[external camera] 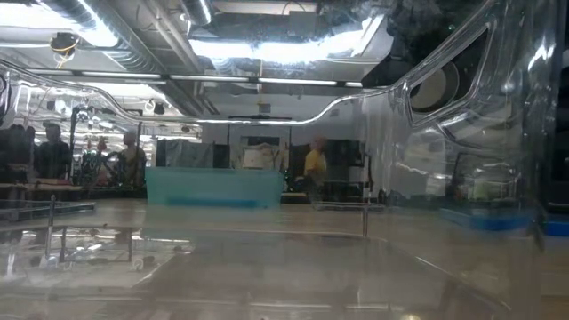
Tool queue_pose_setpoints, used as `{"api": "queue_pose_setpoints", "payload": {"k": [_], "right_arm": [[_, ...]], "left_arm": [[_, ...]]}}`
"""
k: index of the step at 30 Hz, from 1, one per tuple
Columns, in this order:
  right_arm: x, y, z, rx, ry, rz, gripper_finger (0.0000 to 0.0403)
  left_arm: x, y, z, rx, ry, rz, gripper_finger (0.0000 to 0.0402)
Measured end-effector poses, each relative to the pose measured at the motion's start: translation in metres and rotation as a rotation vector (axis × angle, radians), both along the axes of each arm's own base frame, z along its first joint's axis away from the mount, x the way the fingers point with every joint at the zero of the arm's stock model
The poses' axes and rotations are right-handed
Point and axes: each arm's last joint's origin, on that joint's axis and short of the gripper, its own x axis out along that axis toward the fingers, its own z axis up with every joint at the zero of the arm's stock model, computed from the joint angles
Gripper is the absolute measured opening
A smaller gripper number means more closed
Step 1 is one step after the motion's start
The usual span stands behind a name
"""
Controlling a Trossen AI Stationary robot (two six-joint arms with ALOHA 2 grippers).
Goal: Pick & place jewel cases by type
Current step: Put the left blue cd case into the green bin
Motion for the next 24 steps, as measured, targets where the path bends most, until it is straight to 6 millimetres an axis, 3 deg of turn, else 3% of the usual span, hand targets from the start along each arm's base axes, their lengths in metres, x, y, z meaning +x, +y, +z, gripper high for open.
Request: {"api": "queue_pose_setpoints", "payload": {"k": [8, 17, 24], "right_arm": [[0.000, 0.000, 0.000, -0.046, 0.008, 0.023, 0.0010], [0.000, 0.001, 0.000, -0.143, 0.021, 0.112, 0.0010], [0.001, 0.003, 0.001, -0.180, 0.006, 0.197, 0.0010]], "left_arm": [[-0.005, 0.008, -0.010, 0.003, 0.039, 0.352, 0.0020], [-0.002, 0.015, -0.064, -0.086, -0.032, 0.649, 0.0020], [0.029, 0.038, -0.102, -0.119, -0.081, 0.793, 0.0020]]}}
